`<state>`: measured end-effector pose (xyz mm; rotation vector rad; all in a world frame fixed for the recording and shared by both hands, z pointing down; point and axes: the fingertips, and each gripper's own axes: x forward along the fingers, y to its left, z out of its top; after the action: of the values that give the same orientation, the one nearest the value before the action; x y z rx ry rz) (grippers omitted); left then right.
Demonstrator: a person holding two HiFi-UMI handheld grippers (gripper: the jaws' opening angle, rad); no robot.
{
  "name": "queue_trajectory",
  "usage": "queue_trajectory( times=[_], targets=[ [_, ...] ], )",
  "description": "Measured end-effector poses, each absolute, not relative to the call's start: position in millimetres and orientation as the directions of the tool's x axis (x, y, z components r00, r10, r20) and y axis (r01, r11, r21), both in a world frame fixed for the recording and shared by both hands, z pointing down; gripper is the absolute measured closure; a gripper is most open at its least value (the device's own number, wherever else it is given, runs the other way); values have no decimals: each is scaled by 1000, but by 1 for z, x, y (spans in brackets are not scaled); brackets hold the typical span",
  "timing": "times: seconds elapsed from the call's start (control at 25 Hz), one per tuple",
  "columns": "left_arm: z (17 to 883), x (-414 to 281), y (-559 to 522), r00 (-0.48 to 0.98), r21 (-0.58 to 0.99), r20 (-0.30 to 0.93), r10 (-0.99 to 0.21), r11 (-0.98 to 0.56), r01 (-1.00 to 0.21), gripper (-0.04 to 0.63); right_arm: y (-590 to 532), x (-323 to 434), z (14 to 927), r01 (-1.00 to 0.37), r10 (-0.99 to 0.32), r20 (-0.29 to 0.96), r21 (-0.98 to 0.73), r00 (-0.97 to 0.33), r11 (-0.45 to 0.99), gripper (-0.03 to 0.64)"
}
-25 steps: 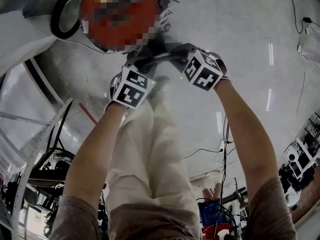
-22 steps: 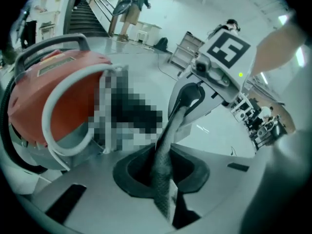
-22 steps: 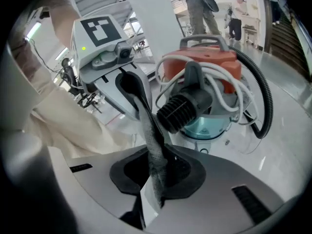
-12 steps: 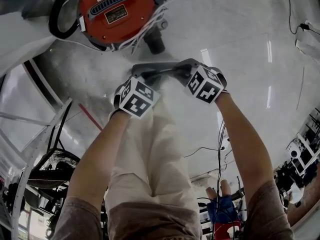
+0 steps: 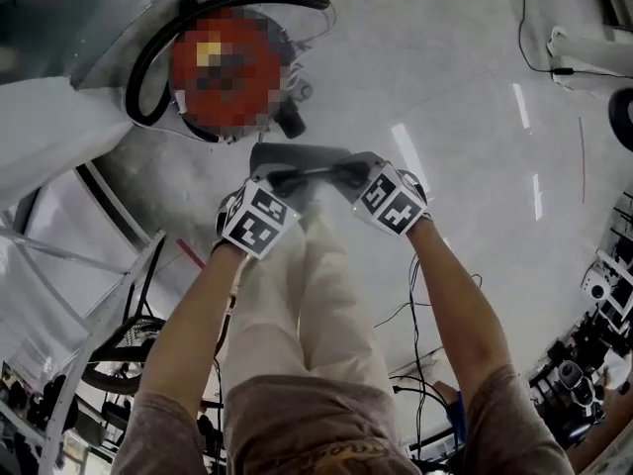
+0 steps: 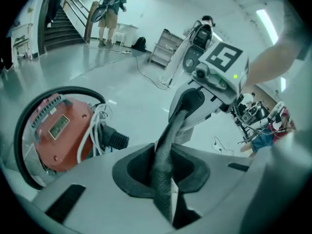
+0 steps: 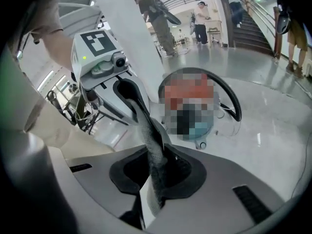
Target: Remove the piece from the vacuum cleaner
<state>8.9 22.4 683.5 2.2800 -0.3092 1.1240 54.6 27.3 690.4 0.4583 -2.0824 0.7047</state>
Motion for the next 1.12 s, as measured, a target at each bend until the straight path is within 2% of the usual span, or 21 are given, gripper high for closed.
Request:
queue_trajectory(
  times=[0.24, 0.6, 0.84, 1.12],
  targets=[
    [581, 13, 7, 635, 381, 771, 49, -835, -398, 539, 11, 61, 585, -632, -173, 792, -311, -585, 710, 563],
    [421, 26, -44, 694, 313, 720, 1, -893, -323, 537, -38, 75, 426, -722, -386, 736, -199, -557, 662, 561],
    [327, 35, -86, 747, 238, 659, -87, -918, -317, 522, -71, 82, 333, -780, -534, 642, -167, -551, 604, 558],
    [237, 36, -85, 832, 235, 549, -76, -942, -241, 515, -71, 87, 231, -796, -653, 472, -215, -592, 566, 535]
  ],
)
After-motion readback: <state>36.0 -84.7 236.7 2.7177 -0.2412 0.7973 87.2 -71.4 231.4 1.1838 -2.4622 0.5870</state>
